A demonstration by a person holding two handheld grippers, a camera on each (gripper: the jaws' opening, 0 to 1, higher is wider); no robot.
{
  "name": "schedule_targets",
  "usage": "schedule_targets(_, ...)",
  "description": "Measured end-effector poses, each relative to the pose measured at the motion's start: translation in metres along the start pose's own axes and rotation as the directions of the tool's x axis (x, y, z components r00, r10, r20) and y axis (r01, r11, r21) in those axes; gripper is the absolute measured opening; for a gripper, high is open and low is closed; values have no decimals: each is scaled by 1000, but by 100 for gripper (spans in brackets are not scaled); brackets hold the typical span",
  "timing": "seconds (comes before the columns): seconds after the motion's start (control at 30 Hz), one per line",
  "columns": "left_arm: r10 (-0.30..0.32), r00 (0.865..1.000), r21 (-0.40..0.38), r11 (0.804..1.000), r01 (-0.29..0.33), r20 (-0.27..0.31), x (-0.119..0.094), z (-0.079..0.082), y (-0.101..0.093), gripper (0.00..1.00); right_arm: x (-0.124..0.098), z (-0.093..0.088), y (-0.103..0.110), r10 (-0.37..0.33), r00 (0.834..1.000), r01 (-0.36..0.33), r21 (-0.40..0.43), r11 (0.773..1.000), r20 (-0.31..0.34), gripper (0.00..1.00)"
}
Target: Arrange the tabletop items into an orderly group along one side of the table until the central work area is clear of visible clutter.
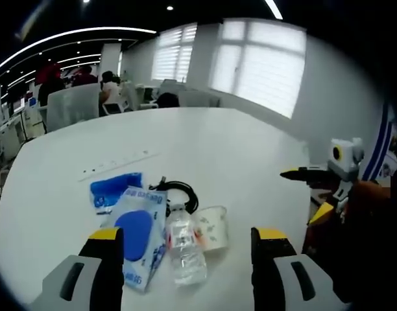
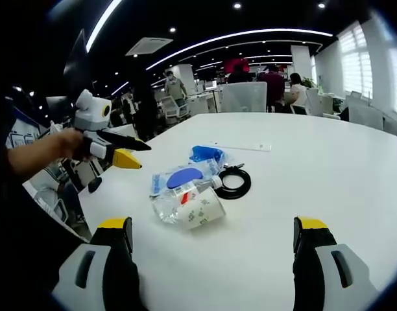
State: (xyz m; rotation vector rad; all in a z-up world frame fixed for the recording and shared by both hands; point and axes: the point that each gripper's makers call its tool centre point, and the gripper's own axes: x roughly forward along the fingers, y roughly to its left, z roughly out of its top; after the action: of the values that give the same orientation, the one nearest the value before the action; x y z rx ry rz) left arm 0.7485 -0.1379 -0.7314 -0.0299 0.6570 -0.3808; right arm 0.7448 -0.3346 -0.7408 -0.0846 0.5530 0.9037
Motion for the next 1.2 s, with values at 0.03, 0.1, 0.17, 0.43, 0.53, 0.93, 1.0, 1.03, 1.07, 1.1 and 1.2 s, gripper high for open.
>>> schedule_targets(0.03, -3, 1000, 5, 1000, 3, -6, 2, 0, -1, 79, 0, 0, 0, 0, 1000, 0, -1, 1000, 1, 100)
schedule_targets(0.1, -15, 999, 9, 1000, 15, -31, 7, 0, -2, 79, 0, 0, 0, -3, 1000, 3, -2, 1000, 0, 100)
schedule_targets(0.17, -25, 998, 15, 1000, 26, -65, 12, -2, 0, 79, -1, -1, 0, -6, 1000, 6, -2, 1000, 0, 100)
schedule_targets(0.43, -44, 992, 34, 998, 48, -117, 31, 7, -2, 75, -3, -1, -5, -25, 1000, 25, -5, 1000, 5, 100)
schedule_targets(0.53, -51, 989, 40, 998, 57, -141, 40, 8, -3, 70, -4, -1, -7, -33, 999, 33, -7, 999, 6, 100)
schedule_targets(0.93, -66, 965, 4, 998, 70, -252, 74, 5, -2, 57, -5, -5, -8, -50, 999, 50, -27, 998, -4, 100)
schedule_targets(1.0, -71, 959, -2, 997, 73, -275, 82, 3, -1, 56, -5, -6, -9, -52, 999, 52, -24, 998, -7, 100)
schedule_targets(1.03, -75, 956, -3, 997, 78, -283, 85, 3, 0, 55, -5, -7, -10, -54, 999, 54, -23, 998, -8, 100)
schedule_targets(1.07, -79, 955, -2, 997, 82, -287, 88, 4, -1, 54, -5, -8, -11, -55, 998, 55, -23, 998, -9, 100)
schedule_targets(1.1, -81, 953, -2, 996, 84, -293, 90, 4, -2, 53, -5, -8, -12, -57, 998, 57, -22, 998, -10, 100)
schedule_targets(1.2, -89, 946, 0, 996, 93, -312, 98, 5, -5, 52, -6, -9, -14, -61, 998, 61, -19, 998, -9, 100)
